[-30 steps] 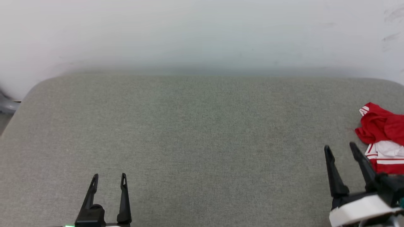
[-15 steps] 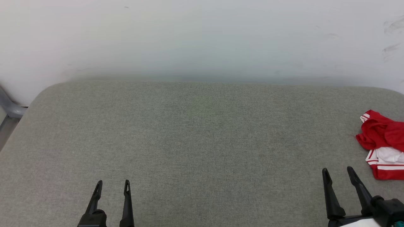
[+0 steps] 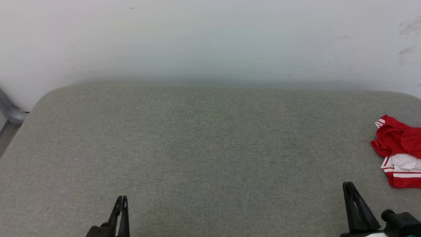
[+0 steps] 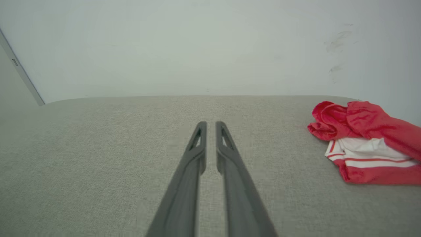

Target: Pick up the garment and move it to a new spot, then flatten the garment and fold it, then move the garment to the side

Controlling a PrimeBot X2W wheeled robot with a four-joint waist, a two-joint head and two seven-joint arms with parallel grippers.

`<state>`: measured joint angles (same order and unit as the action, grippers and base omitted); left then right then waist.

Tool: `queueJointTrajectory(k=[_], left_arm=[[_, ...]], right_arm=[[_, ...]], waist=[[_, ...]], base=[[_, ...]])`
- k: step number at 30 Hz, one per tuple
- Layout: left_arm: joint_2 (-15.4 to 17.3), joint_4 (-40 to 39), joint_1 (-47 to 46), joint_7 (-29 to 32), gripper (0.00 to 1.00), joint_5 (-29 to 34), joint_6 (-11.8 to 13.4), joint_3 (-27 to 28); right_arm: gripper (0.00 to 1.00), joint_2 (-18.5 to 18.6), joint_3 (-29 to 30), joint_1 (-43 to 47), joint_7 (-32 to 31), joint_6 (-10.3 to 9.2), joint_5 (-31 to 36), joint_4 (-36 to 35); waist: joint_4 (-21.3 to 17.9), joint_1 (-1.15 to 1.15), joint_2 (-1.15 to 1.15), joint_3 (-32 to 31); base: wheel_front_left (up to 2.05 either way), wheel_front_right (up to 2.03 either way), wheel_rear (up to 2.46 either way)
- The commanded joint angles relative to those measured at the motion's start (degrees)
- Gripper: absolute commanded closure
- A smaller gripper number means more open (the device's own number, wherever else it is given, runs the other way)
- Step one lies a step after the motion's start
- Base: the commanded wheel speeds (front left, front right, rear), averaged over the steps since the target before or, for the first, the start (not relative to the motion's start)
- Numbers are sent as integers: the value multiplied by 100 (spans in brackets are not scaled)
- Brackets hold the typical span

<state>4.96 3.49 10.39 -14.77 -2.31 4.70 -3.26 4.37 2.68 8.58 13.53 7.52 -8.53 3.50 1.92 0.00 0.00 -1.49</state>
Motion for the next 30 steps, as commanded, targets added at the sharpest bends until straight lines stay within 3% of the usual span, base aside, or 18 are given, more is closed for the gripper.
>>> queueJointTrajectory(k=[1,30], left_arm=[[1,-10,-9,10,100,-73,-11,6],[-16,376,-619,707,100,-3314,-441,284]], right_arm=[[100,-1,-2,-7,-9,0,-71,-17],[100,17,48,-548,-647,-1,-3108,352]], waist=[[-1,0,0,1],[-45,0,0,39]], base=[[0,0,0],[0,0,0]])
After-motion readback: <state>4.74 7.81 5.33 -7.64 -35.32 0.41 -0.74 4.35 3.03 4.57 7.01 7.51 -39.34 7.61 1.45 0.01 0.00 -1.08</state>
